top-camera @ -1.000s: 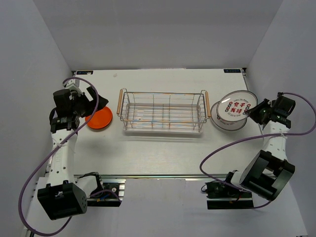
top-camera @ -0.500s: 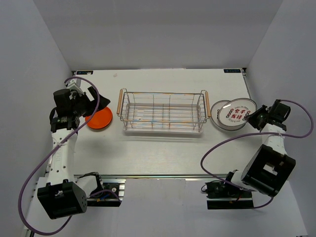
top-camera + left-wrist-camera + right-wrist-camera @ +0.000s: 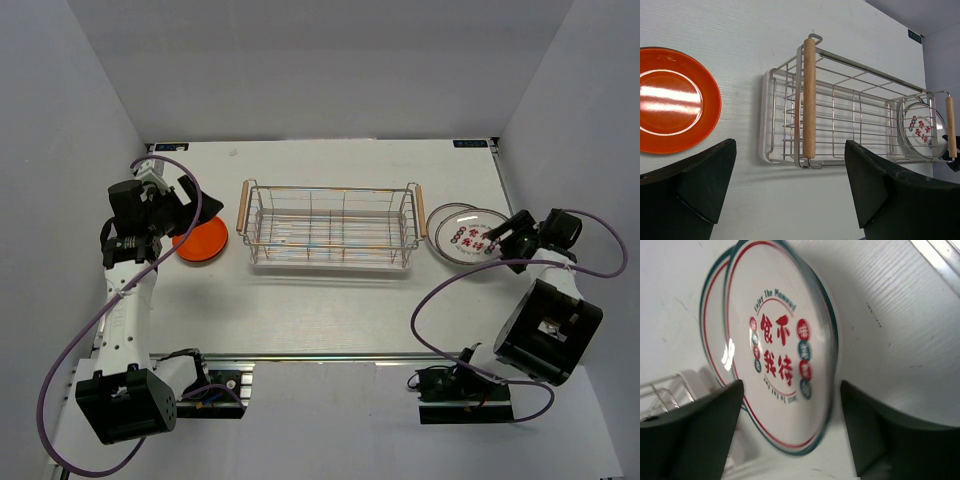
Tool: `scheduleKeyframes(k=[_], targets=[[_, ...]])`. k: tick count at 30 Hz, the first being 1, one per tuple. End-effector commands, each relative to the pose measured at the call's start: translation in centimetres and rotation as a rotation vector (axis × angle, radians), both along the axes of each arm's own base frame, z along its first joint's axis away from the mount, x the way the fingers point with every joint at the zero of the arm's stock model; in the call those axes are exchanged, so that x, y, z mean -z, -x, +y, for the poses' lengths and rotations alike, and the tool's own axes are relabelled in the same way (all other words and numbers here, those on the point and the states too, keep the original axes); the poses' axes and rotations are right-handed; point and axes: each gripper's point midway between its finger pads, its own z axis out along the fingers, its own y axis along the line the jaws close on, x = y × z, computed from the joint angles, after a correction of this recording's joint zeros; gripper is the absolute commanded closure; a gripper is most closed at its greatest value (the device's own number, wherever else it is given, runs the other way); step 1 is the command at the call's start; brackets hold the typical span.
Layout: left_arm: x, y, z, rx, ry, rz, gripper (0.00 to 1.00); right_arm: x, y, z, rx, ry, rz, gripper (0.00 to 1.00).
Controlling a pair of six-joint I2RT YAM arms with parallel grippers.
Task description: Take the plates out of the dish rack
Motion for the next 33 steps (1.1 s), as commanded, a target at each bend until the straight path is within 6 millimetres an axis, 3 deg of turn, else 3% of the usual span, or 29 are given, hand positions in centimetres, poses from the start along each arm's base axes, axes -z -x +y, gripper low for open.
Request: scheduleKeyframes(k=[1, 9, 12, 16, 20, 24, 33], targets=[[-0.8, 0.3, -0.2, 0.007, -0.004, -0.025, 0.02, 0.2, -0.5, 0.0, -0.016, 0.001, -0.021, 0.11], [-0.5, 0.0, -0.3, 0.008, 0.009, -0.016, 0.02, 0.3, 0.0, -0.3, -0.018, 0.024, 0.011, 0.11], [-0.1, -0.1, 0.0, -0.004, 0.016, 0.0, 0.02, 0.1, 0.5, -1.5, 0.032, 0.068, 0.065, 0.11], [-0.2, -0.1, 0.3, -0.02, 0.004, 0.002, 0.02, -1.9, 0.6, -2.7, 0.07, 0.125, 0.053, 0.11], [-0.4, 0.0, 0.5, -0.029, -0.005, 0.001, 0.02, -3.2, -0.1, -1.9, 0.015, 0.12, -0.008, 0.11], [-0.5, 0.1, 0.7, -0.041, -0.018, 0.001, 0.02, -2.4, -0.5, -0.9, -0.046, 0.08, -0.007, 0.11], [-0.5, 0.2, 0.9, -0.051, -0.023, 0.0, 0.02, 0.2, 0.3, -2.7, 0.017, 0.125, 0.12, 0.11]])
